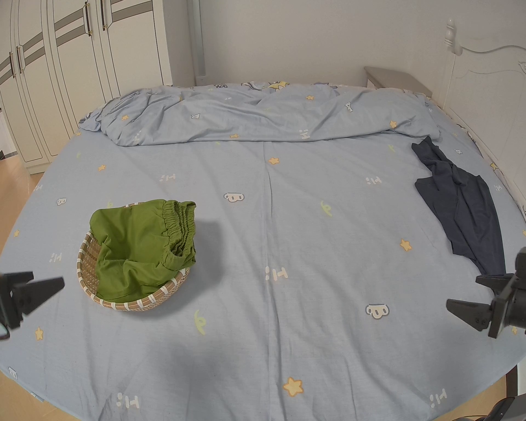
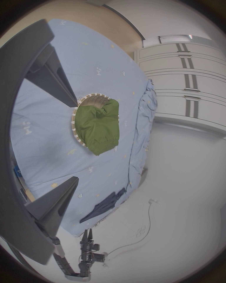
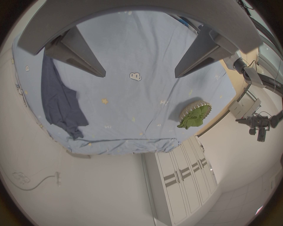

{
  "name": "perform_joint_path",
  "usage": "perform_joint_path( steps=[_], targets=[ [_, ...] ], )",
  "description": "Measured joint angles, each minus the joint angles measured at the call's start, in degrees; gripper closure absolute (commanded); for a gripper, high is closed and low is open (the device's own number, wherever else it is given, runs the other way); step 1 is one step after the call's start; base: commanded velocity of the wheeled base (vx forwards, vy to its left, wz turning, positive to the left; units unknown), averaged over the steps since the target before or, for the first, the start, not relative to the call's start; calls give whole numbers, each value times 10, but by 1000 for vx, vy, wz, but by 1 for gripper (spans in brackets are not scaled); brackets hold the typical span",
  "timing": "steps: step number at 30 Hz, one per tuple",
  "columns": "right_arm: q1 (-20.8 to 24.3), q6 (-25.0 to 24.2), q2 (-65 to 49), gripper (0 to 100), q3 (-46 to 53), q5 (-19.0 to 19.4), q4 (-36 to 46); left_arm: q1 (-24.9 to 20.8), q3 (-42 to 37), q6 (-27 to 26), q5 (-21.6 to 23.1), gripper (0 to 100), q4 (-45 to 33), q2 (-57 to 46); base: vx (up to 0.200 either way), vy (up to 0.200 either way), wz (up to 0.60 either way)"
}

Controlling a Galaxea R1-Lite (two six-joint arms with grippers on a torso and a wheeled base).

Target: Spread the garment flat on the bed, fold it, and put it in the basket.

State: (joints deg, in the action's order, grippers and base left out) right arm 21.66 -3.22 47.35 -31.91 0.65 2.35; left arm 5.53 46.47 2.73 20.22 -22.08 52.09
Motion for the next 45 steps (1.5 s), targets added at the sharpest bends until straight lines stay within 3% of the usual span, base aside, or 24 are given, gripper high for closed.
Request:
perform_joint_path(
  steps=[12,17,22,25,28,30,36,41,45],
  targets=[
    [-22,22,-261,0,88,2,89,-37,-215,-4,-9,0,-4,-340,0,0,0],
    [-30,27,-372,0,114,-15,147,-45,-303,-11,-98,0,15,-434,0,0,0],
    [-34,34,-431,0,138,-80,168,-50,-372,-17,-160,0,122,-482,0,0,0],
    [-36,42,-447,0,162,-150,171,-52,-409,-18,-181,0,194,-497,0,0,0],
    [-39,48,-456,0,186,-214,170,-52,-434,-18,-196,0,224,-505,0,0,0],
    [-41,51,-460,0,197,-231,170,-53,-444,-16,-203,0,224,-508,0,0,0],
    [-57,72,-453,0,212,-233,170,-54,-453,-22,-207,0,223,-513,0,0,0],
    [-111,83,-423,0,215,-225,168,-54,-454,-24,-207,0,223,-514,0,0,0],
    [-154,56,-418,0,224,-206,143,-55,-455,-25,-207,0,223,-515,0,0,0]
  ],
)
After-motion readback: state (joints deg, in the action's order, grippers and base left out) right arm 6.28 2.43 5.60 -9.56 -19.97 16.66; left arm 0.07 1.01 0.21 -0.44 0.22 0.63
